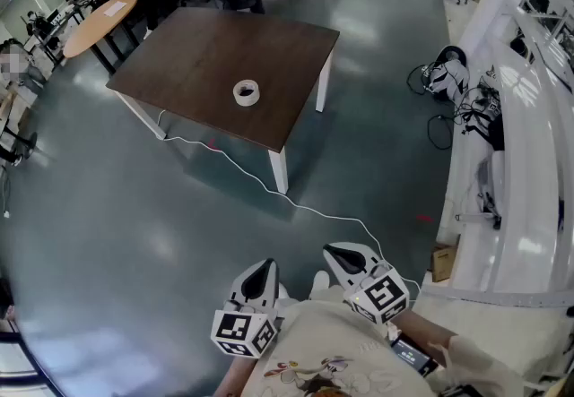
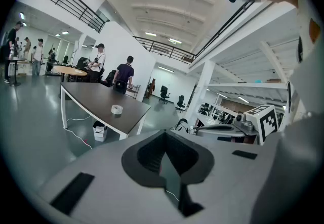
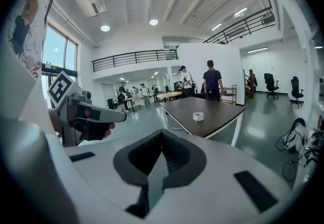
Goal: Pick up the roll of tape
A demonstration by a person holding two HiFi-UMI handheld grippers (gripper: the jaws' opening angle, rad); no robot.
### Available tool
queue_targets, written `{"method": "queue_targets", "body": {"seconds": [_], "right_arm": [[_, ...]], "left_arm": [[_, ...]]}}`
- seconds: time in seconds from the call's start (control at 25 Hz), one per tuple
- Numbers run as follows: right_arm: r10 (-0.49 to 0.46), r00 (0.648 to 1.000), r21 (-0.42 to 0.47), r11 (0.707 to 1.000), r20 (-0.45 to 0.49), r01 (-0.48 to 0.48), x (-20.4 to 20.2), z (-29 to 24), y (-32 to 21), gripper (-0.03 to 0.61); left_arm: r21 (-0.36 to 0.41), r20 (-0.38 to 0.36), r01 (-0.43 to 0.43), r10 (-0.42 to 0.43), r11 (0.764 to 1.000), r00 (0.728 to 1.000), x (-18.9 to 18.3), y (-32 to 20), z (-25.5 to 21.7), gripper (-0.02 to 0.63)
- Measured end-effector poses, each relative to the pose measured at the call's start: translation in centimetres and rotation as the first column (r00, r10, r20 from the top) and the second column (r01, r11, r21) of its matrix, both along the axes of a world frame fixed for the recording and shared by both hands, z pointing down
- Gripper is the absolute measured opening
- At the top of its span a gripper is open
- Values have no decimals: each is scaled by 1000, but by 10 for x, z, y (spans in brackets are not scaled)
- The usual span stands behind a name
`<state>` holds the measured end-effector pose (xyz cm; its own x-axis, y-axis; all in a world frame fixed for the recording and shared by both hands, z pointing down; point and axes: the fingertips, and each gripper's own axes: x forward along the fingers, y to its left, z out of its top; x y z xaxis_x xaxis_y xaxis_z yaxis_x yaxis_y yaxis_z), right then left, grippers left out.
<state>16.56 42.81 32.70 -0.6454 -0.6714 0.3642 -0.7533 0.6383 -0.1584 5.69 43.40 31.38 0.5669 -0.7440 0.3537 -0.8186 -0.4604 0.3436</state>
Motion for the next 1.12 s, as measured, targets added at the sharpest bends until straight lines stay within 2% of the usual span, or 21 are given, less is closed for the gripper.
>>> {"method": "queue_targets", "body": {"seconds": [0.36, 0.56, 0.72, 1.12], "right_arm": [[-15, 1000, 24, 1000, -3, 15, 10, -4, -11, 8], [-16, 996, 16, 1000, 83, 15, 29, -11, -9, 8], [-35, 996, 30, 999, 87, 32, 48, -7, -2, 8], [-55, 994, -33, 998, 98, 59, 75, 21, -9, 8]], "left_arm": [[-18, 15, 10, -10, 1000, 1000, 8, -7, 1, 6], [-12, 17, 18, -17, 1000, 1000, 26, -6, -2, 6], [3, 14, 11, -11, 1000, 1000, 48, -4, 0, 6], [-33, 15, 70, -70, 997, 997, 69, -5, 18, 6]]}}
